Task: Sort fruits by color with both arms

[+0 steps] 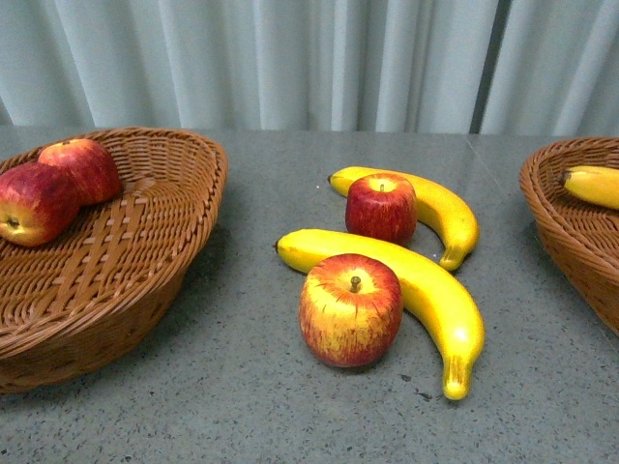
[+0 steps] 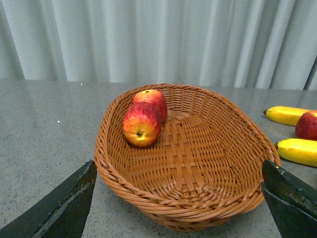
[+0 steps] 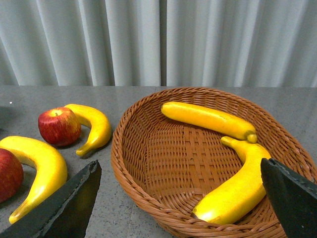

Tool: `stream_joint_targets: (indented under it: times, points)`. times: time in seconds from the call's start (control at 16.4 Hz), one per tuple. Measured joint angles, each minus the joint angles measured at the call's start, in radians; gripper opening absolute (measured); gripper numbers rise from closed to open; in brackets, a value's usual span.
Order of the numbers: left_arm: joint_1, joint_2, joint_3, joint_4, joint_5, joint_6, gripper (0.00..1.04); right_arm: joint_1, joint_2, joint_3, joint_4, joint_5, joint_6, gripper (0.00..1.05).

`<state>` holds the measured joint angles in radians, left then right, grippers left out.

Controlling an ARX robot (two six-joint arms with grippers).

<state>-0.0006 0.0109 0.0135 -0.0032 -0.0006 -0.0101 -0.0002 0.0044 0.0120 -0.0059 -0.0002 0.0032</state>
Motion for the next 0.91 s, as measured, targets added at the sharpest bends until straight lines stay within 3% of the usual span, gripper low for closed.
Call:
stream_joint_targets:
  times: [0.67,0.73,0.79,0.91]
  points:
    - [0.0,0.0,0.0,0.0,0.0,0.0,0.98,0.0,0.0,0.0,0.0,0.0,0.0,0.98]
    - [0.003,0.013,0.017,-0.069,0.003,0.0,0.98,0.0,0.0,0.0,0.0,0.0,0.0,0.98]
    - [0.019,0.158,0.116,-0.262,0.028,0.012,0.98,0.0,0.0,0.0,0.001,0.0,0.0,0.98]
    - [0.039,0.281,0.187,-0.19,0.054,0.046,0.98,0.0,0.0,0.0,0.002,0.0,0.0,0.98]
